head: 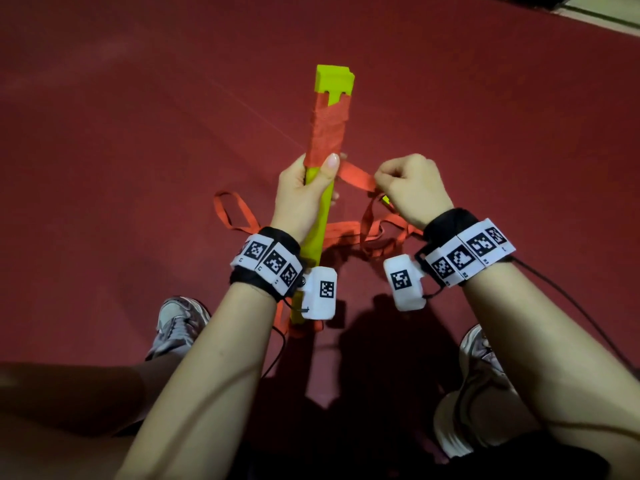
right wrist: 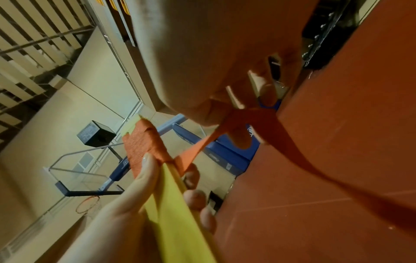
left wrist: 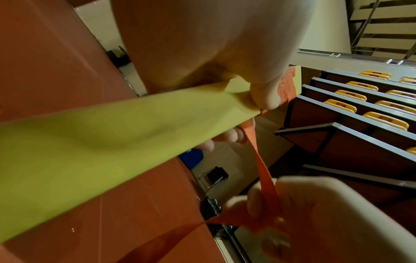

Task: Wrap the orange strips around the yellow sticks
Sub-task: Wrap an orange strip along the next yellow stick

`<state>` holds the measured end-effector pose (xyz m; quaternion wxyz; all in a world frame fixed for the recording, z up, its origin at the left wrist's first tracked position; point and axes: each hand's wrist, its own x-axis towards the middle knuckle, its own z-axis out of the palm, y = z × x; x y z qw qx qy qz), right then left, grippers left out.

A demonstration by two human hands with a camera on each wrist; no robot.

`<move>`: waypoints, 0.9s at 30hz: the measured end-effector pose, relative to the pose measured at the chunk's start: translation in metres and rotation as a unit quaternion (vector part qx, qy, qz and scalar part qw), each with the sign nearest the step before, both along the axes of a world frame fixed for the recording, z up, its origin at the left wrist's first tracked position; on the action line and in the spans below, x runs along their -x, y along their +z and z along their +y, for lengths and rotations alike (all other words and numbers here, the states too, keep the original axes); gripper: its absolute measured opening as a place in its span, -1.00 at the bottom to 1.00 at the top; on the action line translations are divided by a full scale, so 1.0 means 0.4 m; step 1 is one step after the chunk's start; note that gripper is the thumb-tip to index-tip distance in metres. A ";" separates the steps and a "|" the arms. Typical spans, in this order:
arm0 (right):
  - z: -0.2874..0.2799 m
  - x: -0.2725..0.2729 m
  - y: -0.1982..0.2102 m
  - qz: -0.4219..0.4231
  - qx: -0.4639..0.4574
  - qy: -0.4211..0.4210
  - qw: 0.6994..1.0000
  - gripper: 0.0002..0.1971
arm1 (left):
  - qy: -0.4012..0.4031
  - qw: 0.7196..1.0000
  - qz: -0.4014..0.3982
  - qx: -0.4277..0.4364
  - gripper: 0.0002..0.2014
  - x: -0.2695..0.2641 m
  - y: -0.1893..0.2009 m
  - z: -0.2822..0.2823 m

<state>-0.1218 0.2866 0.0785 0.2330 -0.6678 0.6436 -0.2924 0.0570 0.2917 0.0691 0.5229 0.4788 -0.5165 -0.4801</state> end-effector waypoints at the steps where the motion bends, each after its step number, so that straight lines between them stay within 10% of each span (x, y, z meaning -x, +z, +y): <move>1: -0.002 0.006 -0.004 0.036 -0.013 -0.014 0.999 -0.75 | 0.010 1.000 0.003 0.000 -0.90 -0.005 0.001 -0.001; 6: 0.001 0.038 -0.023 0.215 -0.187 0.000 0.959 -0.90 | 0.047 0.997 0.061 0.012 -0.88 -0.038 0.013 -0.012; 11: 0.010 0.050 -0.014 0.324 -0.285 0.009 0.902 -0.64 | 0.021 0.996 0.083 0.028 -0.85 -0.045 0.038 -0.016; 15: -0.010 0.020 0.005 0.084 -0.068 0.082 0.991 -0.63 | -0.043 0.999 0.026 0.020 -0.88 -0.019 0.037 -0.002; 19: -0.008 -0.031 0.021 -0.231 -0.018 0.114 0.966 -0.53 | -0.078 0.997 0.013 -0.006 -0.80 0.000 0.028 0.012; 27: 0.021 -0.039 0.005 -0.263 0.033 0.123 0.956 -0.63 | -0.101 0.994 0.028 -0.007 -0.85 -0.016 0.012 0.006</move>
